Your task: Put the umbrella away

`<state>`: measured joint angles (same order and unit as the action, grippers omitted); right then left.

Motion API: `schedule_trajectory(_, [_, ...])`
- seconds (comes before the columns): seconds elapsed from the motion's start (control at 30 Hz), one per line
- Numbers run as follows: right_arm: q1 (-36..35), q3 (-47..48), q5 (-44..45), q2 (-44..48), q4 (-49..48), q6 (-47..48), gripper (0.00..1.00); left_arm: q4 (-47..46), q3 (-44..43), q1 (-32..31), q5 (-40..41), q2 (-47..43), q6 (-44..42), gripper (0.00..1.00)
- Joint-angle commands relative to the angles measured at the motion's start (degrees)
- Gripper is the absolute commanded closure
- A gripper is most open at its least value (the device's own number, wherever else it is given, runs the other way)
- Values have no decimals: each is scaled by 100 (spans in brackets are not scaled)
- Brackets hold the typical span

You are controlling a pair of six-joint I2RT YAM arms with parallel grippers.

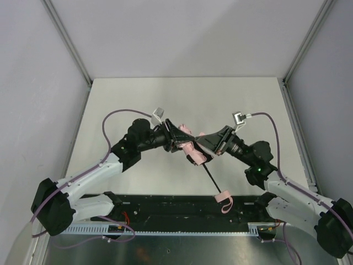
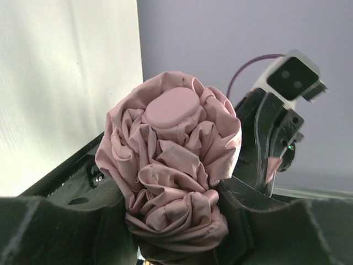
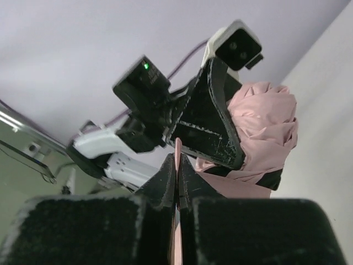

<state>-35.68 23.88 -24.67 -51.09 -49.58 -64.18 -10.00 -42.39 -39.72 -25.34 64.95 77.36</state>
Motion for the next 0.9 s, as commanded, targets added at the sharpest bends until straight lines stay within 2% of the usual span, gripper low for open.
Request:
schedule_trajectory(0.0, [-778, 780, 377, 266, 516, 1286, 100, 1440, -171, -6, 578, 113, -245, 100])
schedule_trajectory(0.23, [-1939, 1502, 1369, -60, 2226, 3549, 100, 1916, -486, -5, 588, 184, -169, 100])
schedule_trajectory(0.5, [-2741, 1742, 2299, -499, 2795, 4691, 100, 2153, -643, -4, 396, 137, 56, 100])
schedule_trajectory(0.6, [-3183, 1868, 3122, -805, 3026, 5424, 100, 2153, -688, -2, 165, 117, 289, 100])
schedule_trajectory(0.7, [-3527, 1988, 3426, -1075, 3160, 5701, 100, 2151, -655, -6, 141, 75, 518, 100])
schedule_trajectory(0.87, [-3779, 1861, 3274, -1403, 2919, 5414, 99, 2146, -737, 36, -15, 146, 851, 100])
